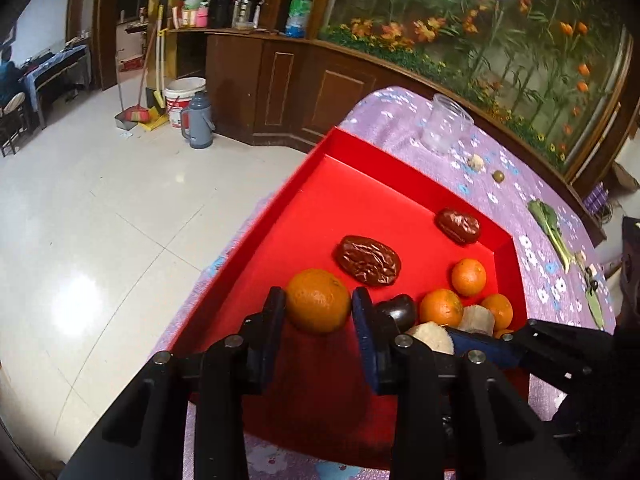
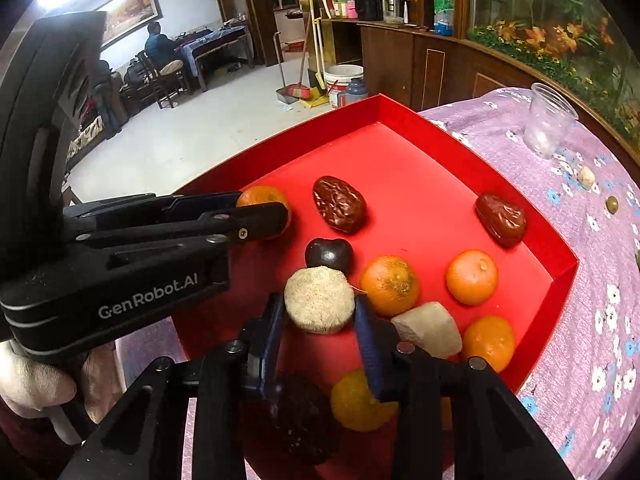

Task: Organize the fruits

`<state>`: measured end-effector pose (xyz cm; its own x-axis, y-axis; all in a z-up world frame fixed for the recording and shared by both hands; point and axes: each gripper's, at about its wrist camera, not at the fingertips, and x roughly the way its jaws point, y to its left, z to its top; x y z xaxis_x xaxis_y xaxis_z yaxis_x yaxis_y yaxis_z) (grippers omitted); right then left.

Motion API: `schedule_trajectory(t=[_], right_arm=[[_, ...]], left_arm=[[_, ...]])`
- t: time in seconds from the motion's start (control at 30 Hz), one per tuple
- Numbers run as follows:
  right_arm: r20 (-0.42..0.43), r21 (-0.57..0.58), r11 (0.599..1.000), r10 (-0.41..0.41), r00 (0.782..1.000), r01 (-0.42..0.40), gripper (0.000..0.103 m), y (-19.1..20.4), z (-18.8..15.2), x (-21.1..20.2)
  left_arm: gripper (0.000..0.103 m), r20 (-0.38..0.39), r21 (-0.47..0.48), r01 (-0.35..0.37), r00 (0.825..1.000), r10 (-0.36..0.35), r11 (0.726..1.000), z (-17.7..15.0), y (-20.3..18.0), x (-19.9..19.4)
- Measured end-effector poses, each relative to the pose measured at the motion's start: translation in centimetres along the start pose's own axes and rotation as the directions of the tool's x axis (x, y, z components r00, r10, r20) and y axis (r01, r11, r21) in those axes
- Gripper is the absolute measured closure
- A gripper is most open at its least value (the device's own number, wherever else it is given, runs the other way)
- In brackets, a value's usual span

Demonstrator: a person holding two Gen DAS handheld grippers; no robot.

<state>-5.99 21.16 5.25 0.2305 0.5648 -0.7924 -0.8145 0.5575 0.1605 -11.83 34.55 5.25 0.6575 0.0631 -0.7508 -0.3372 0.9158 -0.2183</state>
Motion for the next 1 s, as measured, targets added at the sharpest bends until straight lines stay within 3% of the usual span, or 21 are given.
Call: schedule_trajectory(t=[0.33, 0.47, 0.67, 1.0], right_arm=[[-0.002, -0.043, 0.998, 0.037, 0.999, -0.037, 0.063, 2.0, 1.3, 0.9], [0.017, -0.023, 0.998, 0.052, 0.998, -0.052, 0.055, 1.5, 0.6, -0.6], [0.093, 0.031, 0.999, -0.04, 0.995, 0.037, 0.046, -1.6, -1.7, -5.0], [0.13, 0.216, 0.97, -0.145, 0.981, 0.114, 0.041, -6.0, -7.1, -9.6]], left_arm=[[0.068, 0.051, 0.014, -0.048, 0.998, 0.047, 0.999, 0.1, -0.4, -1.6], [0.047, 0.075, 0.034, -0.097, 0.993, 0.094, 0.995, 0.0, -1.0, -2.1], [0.036, 0.124, 0.106, -0.175, 0.979, 0.162, 0.979, -0.8, -3.3, -3.1], [0.029, 0.132, 0.218, -0.186, 0.978, 0.16, 0.958, -2.8, -8.6, -3.7]])
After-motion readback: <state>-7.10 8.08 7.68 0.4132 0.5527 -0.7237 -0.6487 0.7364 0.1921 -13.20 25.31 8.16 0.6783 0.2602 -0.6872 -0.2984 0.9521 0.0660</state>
